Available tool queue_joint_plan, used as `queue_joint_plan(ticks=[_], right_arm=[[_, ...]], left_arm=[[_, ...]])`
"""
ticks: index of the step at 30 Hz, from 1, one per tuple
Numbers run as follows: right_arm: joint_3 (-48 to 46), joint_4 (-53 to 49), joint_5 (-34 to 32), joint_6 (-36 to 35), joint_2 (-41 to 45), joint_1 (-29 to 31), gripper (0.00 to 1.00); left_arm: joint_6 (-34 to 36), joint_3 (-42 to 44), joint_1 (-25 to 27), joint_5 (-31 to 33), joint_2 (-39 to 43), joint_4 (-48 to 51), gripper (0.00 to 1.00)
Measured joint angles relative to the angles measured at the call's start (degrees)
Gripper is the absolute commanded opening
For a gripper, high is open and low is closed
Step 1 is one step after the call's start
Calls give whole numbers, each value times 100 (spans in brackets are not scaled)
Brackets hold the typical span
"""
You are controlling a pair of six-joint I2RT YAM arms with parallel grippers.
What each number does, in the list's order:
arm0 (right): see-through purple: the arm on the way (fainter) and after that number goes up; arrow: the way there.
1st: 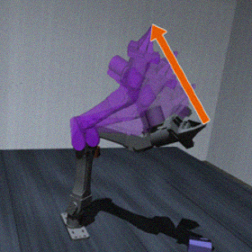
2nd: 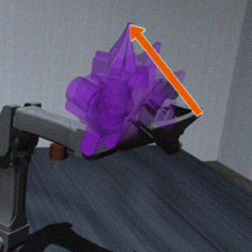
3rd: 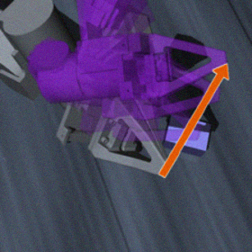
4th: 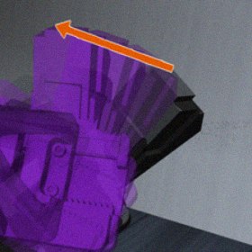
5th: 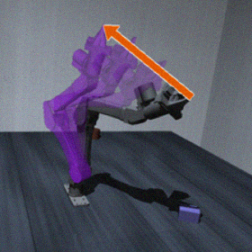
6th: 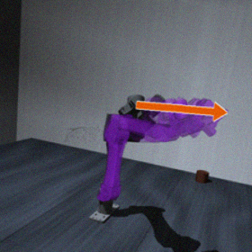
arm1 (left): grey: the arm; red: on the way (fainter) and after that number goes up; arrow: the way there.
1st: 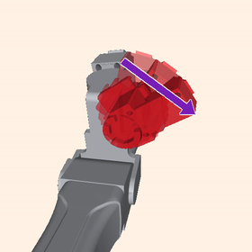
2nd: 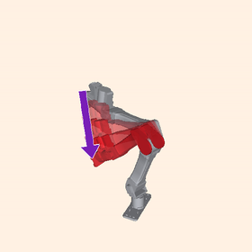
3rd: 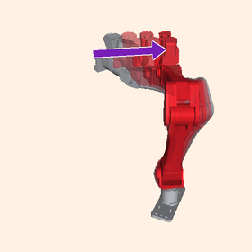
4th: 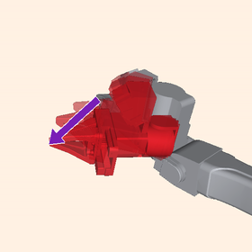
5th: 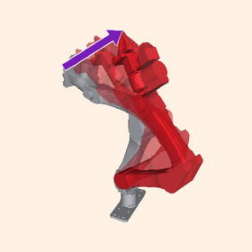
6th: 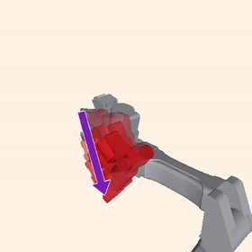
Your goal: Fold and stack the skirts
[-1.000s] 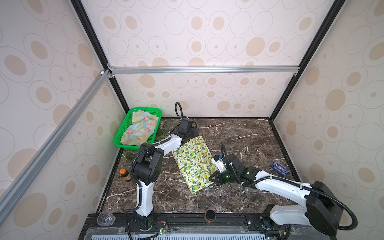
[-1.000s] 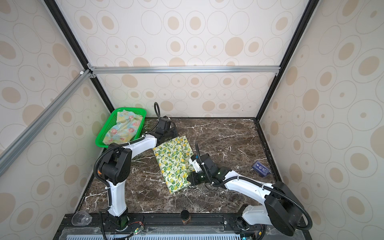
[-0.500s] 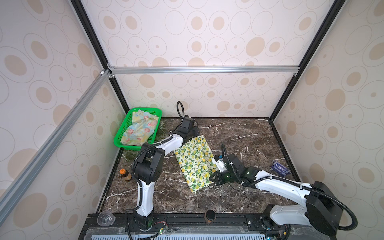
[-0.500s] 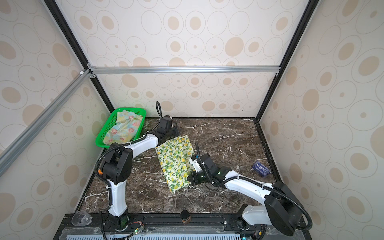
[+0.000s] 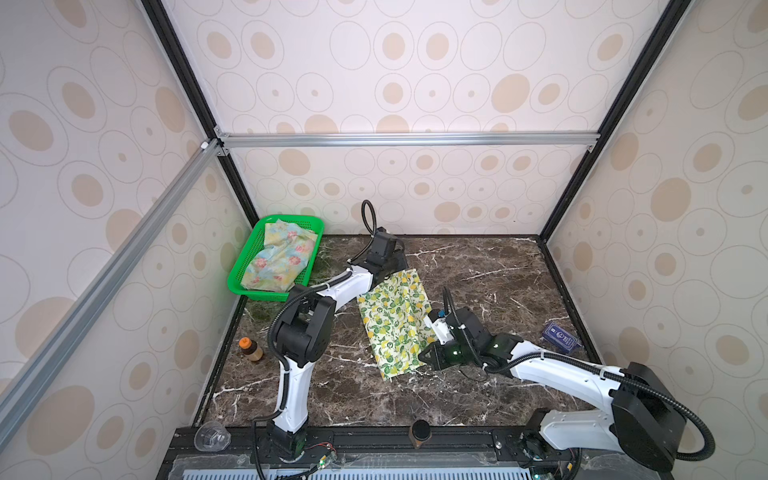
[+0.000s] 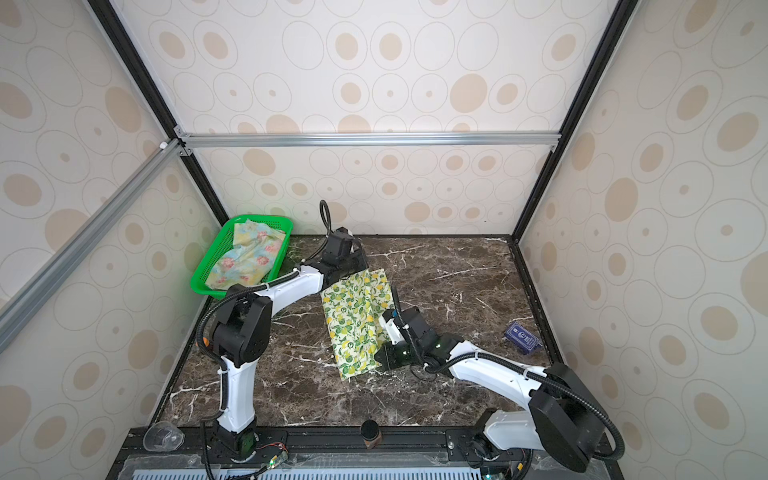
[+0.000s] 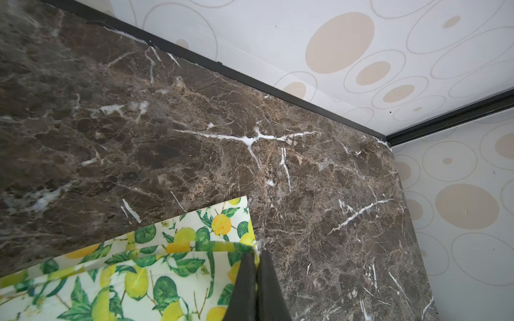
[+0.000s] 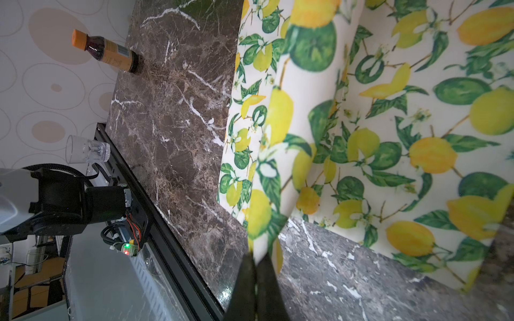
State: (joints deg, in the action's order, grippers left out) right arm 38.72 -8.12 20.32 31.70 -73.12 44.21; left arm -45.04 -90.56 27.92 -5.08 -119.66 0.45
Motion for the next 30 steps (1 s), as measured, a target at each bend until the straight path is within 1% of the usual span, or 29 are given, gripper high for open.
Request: queue_joint_plan(ticks=[8,16,30], right_arm=[[-149,35,160,46,15,-302,0],[-223,96,389,111,-17,-573,0],[-232,68,461,35,-367,-857,0]], left_arm=[[-63,-170,0,-33,-442,4,0],[-173,-378,0,-101,-651,-22,0],[-361,-538,0,-129,-1032,-129,0]])
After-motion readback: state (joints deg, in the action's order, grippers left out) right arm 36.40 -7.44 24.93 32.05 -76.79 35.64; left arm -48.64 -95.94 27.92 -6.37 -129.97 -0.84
